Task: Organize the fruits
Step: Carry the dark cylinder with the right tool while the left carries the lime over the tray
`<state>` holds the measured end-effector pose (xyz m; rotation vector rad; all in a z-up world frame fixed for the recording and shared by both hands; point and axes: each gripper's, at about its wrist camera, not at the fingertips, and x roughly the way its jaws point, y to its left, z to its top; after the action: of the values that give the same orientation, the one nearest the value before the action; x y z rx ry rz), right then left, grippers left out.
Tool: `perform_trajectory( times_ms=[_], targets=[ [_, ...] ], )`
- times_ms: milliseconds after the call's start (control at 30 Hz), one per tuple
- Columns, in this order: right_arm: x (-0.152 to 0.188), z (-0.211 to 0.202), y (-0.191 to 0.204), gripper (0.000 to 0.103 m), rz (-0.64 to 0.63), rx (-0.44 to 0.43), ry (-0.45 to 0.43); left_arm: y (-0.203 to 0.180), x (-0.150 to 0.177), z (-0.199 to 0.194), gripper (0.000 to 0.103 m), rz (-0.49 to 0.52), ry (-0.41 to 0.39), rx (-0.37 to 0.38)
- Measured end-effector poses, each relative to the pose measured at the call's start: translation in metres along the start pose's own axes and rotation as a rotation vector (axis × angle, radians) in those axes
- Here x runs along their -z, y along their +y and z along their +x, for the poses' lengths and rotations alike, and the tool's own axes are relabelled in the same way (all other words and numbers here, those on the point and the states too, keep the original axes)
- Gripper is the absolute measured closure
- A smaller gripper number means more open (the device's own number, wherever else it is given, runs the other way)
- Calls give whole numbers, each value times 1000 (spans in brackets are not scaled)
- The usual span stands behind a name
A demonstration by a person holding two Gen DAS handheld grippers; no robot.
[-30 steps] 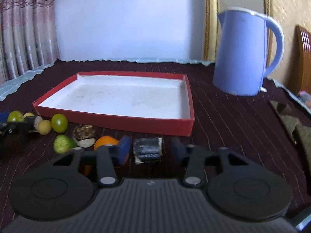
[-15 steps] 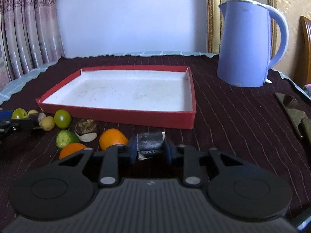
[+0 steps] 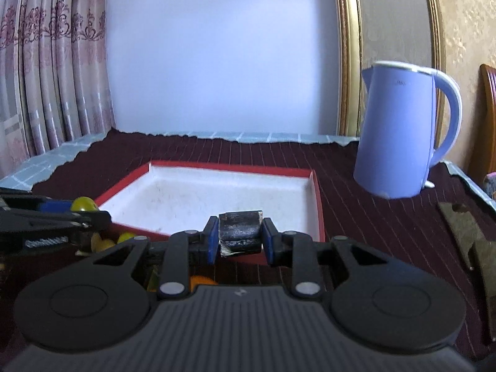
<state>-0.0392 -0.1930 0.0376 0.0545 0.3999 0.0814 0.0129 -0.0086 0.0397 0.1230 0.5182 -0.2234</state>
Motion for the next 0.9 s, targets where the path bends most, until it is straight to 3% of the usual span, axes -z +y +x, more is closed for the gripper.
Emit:
perform_trajectory(
  times_ms=[400, 900],
  targets=[
    [-16, 24, 2, 76, 12, 0, 1, 1, -18, 33, 72, -18, 33, -73],
    [-27, 34, 8, 76, -27, 5, 2, -6, -29, 52, 72, 12, 63, -101]
  ],
)
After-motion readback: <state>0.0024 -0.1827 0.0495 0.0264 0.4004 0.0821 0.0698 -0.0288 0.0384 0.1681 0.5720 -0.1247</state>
